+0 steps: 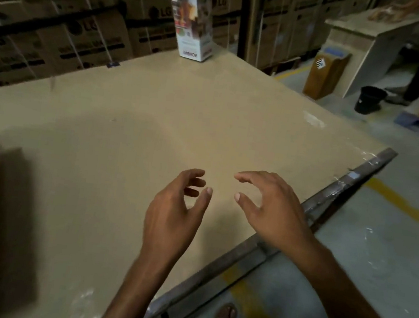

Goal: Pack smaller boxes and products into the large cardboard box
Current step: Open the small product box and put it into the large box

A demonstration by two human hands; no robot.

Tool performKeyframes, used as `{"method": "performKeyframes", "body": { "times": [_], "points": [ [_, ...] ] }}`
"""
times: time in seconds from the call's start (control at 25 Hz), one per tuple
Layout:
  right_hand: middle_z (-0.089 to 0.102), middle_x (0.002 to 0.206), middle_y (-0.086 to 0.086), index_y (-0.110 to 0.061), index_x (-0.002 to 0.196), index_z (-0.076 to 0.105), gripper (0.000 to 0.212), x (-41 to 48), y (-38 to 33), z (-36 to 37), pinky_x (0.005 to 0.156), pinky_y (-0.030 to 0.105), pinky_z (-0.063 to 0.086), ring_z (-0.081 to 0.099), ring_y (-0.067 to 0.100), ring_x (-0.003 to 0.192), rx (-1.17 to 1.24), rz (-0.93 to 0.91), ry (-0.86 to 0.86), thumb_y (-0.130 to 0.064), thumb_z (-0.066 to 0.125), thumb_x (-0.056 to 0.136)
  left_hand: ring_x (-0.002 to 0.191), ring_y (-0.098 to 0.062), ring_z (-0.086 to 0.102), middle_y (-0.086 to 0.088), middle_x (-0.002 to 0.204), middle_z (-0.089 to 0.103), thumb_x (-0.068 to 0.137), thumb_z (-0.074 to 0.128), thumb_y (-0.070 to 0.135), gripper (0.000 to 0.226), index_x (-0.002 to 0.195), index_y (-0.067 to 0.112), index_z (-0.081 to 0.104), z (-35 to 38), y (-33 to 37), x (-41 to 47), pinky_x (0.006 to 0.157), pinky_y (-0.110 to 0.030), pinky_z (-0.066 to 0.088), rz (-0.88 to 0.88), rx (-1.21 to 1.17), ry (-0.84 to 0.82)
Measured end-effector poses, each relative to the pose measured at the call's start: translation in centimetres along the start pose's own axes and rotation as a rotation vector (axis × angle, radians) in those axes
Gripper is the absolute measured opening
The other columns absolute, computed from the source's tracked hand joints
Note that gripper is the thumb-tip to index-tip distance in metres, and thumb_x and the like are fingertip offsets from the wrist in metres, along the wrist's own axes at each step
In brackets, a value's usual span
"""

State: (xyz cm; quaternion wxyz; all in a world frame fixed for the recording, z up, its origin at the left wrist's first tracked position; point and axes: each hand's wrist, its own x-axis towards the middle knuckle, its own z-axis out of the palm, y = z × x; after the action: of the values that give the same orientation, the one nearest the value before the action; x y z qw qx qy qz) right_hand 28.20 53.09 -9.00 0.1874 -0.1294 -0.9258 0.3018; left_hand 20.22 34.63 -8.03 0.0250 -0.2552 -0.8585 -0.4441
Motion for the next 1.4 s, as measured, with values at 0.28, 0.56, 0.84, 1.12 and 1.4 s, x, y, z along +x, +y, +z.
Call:
{"method": "performKeyframes", "body": {
  "times": [0.28,0.56,0.84,1.12,1.4],
  "points": [
    [0.070,0.120,-0.010,-0.022,0.127,0.070,0.036,5.5,12.4,-6.1,0.098,0.036,0.053,0.061,0.009,0.113,0.050,0.180,0.137,-0.022,0.074,0.092,0.100,0.005,0.066,0.023,0.112,0.069,0.098,0.063,0.041,0.024,0.122,0.038,0.062,13.5,5.7,9.7,0.074,-0.032,0.056,0.061,-0.090,-0.155],
    [0.068,0.123,-0.010,-0.023,0.128,0.068,0.037,8.7,28.8,-14.5,0.098,0.032,0.050,0.059,0.012,0.117,-0.015,0.249,0.215,-0.020,0.073,0.091,0.117,0.000,0.059,0.020,0.130,0.062,0.099,0.063,0.039,0.037,0.135,0.034,0.056,30.0,14.4,16.7,0.086,-0.029,0.052,0.202,0.014,-0.191],
    [0.066,0.126,-0.012,-0.026,0.133,0.065,0.042,12.7,44.9,-27.2,0.098,0.025,0.046,0.054,0.008,0.119,-0.056,0.133,-0.003,-0.022,0.071,0.092,0.113,0.000,0.060,0.019,0.130,0.063,0.099,0.064,0.038,0.034,0.132,0.034,0.059,47.1,25.6,19.3,0.080,-0.033,0.055,0.034,-0.029,-0.073],
    [0.068,0.123,-0.008,-0.027,0.130,0.067,0.040,21.0,55.5,-31.3,0.096,0.027,0.045,0.058,0.014,0.117,-0.009,-0.002,-0.123,-0.024,0.074,0.091,0.117,-0.007,0.060,0.012,0.128,0.066,0.098,0.065,0.036,0.037,0.134,0.028,0.060,55.7,30.1,24.4,0.092,-0.029,0.051,-0.064,0.138,0.030],
    [0.069,0.120,-0.007,-0.026,0.128,0.068,0.040,32.9,62.7,-31.2,0.095,0.021,0.039,0.058,0.016,0.114,-0.037,-0.168,-0.211,-0.022,0.075,0.089,0.124,-0.021,0.056,0.002,0.136,0.062,0.096,0.064,0.035,0.048,0.142,0.025,0.054,62.5,28.5,34.3,0.095,-0.038,0.045,-0.130,0.407,0.177]
  ]
}}
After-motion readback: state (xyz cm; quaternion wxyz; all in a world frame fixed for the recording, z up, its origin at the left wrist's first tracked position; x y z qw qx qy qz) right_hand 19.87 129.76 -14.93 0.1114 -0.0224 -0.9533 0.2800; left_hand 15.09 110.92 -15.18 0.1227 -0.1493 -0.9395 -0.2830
